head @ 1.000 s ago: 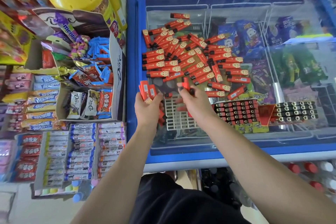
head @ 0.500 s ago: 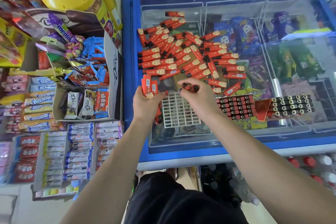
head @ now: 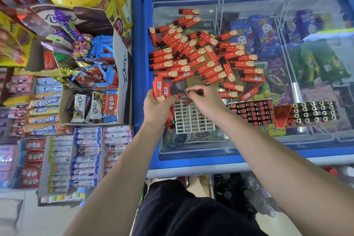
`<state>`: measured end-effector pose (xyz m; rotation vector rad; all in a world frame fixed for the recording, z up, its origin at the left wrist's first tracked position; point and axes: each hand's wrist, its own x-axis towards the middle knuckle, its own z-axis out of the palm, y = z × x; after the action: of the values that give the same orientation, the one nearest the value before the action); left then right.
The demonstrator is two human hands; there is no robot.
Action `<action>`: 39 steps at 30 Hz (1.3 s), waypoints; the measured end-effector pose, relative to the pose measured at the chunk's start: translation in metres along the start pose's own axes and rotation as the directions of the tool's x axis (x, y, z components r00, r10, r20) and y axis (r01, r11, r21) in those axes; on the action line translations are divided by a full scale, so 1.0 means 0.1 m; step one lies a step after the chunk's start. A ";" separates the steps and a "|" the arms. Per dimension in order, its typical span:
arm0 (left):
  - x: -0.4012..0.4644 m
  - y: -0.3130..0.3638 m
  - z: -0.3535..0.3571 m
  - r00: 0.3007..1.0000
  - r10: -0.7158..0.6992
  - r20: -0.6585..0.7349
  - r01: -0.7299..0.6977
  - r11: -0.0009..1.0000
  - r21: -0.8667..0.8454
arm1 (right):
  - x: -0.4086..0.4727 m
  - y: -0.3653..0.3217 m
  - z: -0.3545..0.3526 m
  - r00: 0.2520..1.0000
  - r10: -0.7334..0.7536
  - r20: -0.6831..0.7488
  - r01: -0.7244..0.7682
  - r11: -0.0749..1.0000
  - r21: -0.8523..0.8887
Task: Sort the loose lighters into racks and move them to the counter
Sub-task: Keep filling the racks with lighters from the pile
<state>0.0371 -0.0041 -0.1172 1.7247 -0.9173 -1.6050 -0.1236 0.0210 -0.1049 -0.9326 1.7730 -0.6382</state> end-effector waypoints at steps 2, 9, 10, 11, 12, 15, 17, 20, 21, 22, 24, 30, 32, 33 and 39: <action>-0.01 0.00 0.00 1.000 -0.002 0.004 0.002 1.000 -0.001 | -0.01 -0.02 0.00 1.000 -0.007 -0.016 0.009 0.996 0.089; 0.00 0.00 0.01 1.000 0.001 0.017 -0.001 1.000 -0.010 | -0.05 -0.03 0.04 1.000 0.020 0.022 -0.024 0.984 0.176; 0.00 0.00 0.01 1.000 0.004 0.018 -0.004 1.000 -0.008 | -0.06 -0.03 0.04 0.999 0.024 0.036 -0.029 0.985 0.168; 0.00 0.00 0.01 1.000 0.008 0.017 -0.008 1.000 -0.003 | -0.06 -0.04 0.05 0.999 0.026 0.039 -0.032 0.989 0.147; -0.01 0.00 0.01 1.000 0.010 0.015 -0.010 1.000 0.003 | -0.07 -0.06 0.06 0.999 0.031 0.029 -0.034 0.995 0.097; -0.01 0.00 0.02 1.000 0.010 0.004 -0.010 1.000 0.004 | -0.09 -0.11 0.08 0.998 0.061 -0.025 -0.062 0.998 -0.025; -0.01 -0.01 0.01 1.000 0.009 0.001 -0.009 1.000 0.007 | -0.07 -0.10 0.11 0.994 0.109 -0.029 -0.108 0.993 0.044; -0.01 -0.01 0.01 1.000 0.007 0.003 -0.007 1.000 0.006 | -0.04 -0.10 0.11 0.982 0.188 -0.037 -0.180 0.971 0.159; -0.01 0.00 0.01 1.000 0.008 0.001 -0.008 1.000 0.007 | -0.04 -0.11 0.09 0.979 0.201 -0.034 -0.191 0.962 0.193; -0.02 0.00 0.02 1.000 0.011 -0.004 -0.011 1.000 0.010 | -0.05 -0.13 0.08 0.977 0.211 -0.031 -0.198 0.952 0.231; -0.02 0.00 0.03 1.000 0.022 -0.015 -0.022 1.000 0.012 | -0.07 -0.15 0.01 0.976 0.217 -0.030 -0.199 0.936 0.291; -0.04 -0.01 0.07 0.998 0.052 -0.037 -0.051 0.998 0.037 | -0.05 -0.11 -0.25 0.989 0.136 -0.054 -0.104 0.911 0.399; -0.04 0.00 0.08 0.997 0.060 -0.047 -0.057 0.997 0.057 | -0.06 -0.13 -0.30 0.993 0.101 -0.057 -0.071 0.920 0.385; -0.04 0.01 0.09 0.996 0.067 -0.054 -0.063 0.995 0.074 | -0.07 -0.15 -0.33 0.995 0.077 -0.062 -0.051 0.934 0.353; -0.03 0.05 0.11 0.993 0.095 -0.076 -0.082 0.985 0.154 | -0.08 -0.14 -0.35 0.993 -0.071 -0.098 0.075 0.996 0.041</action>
<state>0.0257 -0.0045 -0.1125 1.8110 -1.0826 -1.4279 -0.1503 0.0196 -0.0774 -0.9535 1.8089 -0.7780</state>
